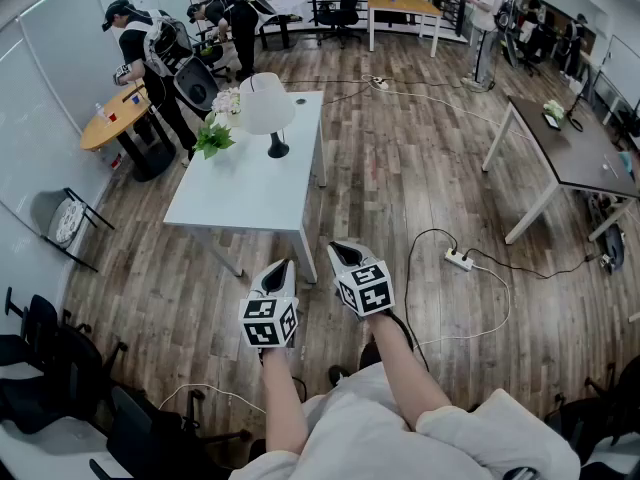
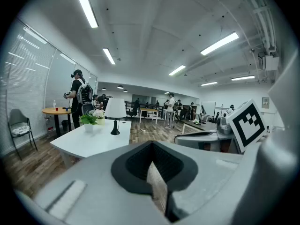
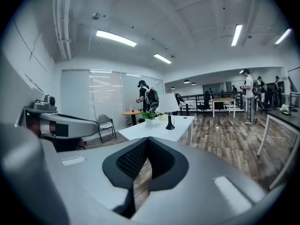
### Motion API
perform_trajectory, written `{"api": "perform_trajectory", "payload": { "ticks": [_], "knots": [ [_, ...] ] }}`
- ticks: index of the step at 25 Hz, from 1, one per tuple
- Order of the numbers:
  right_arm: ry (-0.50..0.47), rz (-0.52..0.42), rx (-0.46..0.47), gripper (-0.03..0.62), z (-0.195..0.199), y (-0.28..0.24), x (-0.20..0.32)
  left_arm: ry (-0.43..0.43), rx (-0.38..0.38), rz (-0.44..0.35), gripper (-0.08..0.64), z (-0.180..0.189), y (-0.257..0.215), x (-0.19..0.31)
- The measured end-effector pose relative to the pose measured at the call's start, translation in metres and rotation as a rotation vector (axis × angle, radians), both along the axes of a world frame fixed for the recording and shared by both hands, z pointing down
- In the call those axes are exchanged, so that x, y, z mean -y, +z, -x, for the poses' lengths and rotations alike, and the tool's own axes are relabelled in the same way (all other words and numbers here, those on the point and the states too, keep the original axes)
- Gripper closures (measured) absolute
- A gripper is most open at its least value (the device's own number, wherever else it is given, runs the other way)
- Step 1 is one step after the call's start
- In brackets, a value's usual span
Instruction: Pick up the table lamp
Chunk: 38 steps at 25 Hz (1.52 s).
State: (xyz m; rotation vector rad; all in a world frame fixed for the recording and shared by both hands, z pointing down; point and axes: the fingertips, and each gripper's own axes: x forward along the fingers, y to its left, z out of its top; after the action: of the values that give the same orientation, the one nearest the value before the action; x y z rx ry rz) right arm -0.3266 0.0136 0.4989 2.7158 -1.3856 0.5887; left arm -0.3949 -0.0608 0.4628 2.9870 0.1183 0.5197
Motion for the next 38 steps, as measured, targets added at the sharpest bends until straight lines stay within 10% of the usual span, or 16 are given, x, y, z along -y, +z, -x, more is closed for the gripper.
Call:
{"api": "perform_trajectory", "payload": {
  "ticks": [17, 38],
  "knots": [
    [-0.029, -0.049, -0.002, 0.571, -0.043, 0.001, 0.006, -0.067, 0.009, 0.021, 0.560, -0.040, 0.008, 0.015],
    [-0.172, -0.057, 0.035, 0.568, -0.178, 0.017, -0.022, -0.210, -0.020, 0.028, 0.560, -0.178, 0.000, -0.004]
  ]
}}
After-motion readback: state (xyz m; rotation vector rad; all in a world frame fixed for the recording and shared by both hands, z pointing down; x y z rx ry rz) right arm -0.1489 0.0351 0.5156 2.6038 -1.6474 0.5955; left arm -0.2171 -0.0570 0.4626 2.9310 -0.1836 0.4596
